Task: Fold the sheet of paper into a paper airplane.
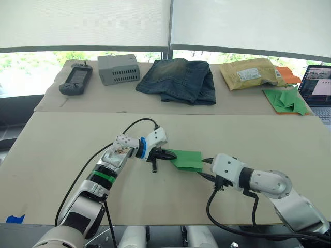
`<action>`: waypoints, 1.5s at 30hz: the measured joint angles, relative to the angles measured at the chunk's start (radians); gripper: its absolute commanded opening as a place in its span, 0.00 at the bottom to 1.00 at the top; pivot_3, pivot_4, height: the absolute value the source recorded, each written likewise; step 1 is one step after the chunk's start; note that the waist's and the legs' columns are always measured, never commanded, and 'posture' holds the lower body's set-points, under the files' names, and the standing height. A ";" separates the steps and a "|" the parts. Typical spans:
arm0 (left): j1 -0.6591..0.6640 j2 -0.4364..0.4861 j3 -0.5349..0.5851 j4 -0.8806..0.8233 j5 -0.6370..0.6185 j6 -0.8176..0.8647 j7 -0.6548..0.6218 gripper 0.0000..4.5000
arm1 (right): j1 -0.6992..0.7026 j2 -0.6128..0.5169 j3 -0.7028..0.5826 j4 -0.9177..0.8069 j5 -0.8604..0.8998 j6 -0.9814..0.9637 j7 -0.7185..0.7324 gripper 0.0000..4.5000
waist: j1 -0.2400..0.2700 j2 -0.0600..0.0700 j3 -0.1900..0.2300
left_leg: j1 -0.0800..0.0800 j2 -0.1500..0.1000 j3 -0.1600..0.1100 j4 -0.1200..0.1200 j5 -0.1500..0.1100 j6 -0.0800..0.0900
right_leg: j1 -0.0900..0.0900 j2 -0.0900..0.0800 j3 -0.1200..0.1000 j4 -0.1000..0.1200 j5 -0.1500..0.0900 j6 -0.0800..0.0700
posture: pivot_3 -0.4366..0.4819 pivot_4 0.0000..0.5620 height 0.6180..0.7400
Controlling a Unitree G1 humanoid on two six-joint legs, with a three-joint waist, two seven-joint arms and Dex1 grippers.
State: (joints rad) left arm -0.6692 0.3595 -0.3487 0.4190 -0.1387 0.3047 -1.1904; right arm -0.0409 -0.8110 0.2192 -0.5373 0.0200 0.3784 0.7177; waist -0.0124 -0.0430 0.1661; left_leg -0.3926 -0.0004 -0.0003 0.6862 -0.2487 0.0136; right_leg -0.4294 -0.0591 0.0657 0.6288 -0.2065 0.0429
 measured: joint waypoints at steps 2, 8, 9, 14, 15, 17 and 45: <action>0.001 0.000 -0.001 0.000 0.002 0.000 0.000 0.00 | -0.026 0.007 0.014 0.040 -0.021 -0.042 0.007 0.53 | 0.000 0.000 0.000 | 0.002 0.000 0.000 0.000 0.000 0.001 | 0.003 0.000 0.000 -0.001 0.000 0.000 | 0.48 0.27 0.91; 0.001 0.000 -0.003 0.000 0.006 -0.003 -0.003 0.00 | -0.079 0.016 0.019 0.137 -0.056 -0.127 0.035 0.53 | 0.000 0.000 0.000 | 0.004 0.000 0.000 0.000 -0.001 0.001 | 0.004 0.000 0.000 -0.001 0.000 0.000 | 0.48 0.27 0.91; 0.000 0.000 -0.002 0.000 0.009 -0.004 -0.004 0.00 | -0.088 0.024 0.020 0.155 -0.055 -0.135 0.046 0.47 | 0.000 0.000 0.000 | 0.004 0.000 0.000 0.000 -0.001 0.001 | 0.004 0.000 0.000 -0.001 0.000 0.000 | 0.48 0.27 0.91; 0.000 0.000 0.004 -0.001 0.011 0.002 -0.005 0.00 | -0.115 0.037 0.034 0.211 -0.058 -0.223 0.088 0.12 | 0.000 0.000 0.000 | 0.004 0.000 0.000 0.000 -0.001 0.001 | 0.005 0.000 0.000 -0.001 0.000 0.000 | 0.48 0.27 0.91; 0.000 0.002 0.007 -0.002 0.011 0.007 -0.007 0.00 | -0.120 0.037 0.044 0.223 -0.068 -0.251 0.096 0.05 | -0.002 0.000 0.000 | 0.004 0.000 0.000 0.000 -0.001 0.001 | 0.004 0.000 0.000 -0.001 0.000 0.000 | 0.48 0.27 0.91; 0.000 0.010 0.018 -0.011 0.000 0.036 -0.014 0.00 | -0.140 0.026 0.072 0.254 -0.118 -0.329 0.112 0.02 | -0.004 0.000 0.000 | 0.004 0.000 0.000 0.000 -0.001 0.001 | 0.004 0.000 0.000 -0.001 0.000 0.000 | 0.48 0.27 0.91; 0.091 0.166 -0.002 -0.225 -0.051 0.141 -0.139 0.00 | -0.208 -0.019 0.084 0.373 -0.131 -0.714 0.291 0.02 | 0.001 0.000 0.000 | 0.004 0.000 0.000 0.000 -0.001 0.001 | 0.004 0.000 0.000 -0.001 0.000 -0.002 | 0.48 0.27 0.91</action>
State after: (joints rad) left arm -0.5780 0.5256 -0.3511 0.1941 -0.1893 0.4453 -1.3297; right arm -0.2493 -0.8297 0.3033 -0.1641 -0.1110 -0.3358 1.0091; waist -0.0115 -0.0429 0.1662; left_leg -0.3890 -0.0004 -0.0002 0.6860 -0.2496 0.0150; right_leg -0.4251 -0.0594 0.0655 0.6278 -0.2062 0.0412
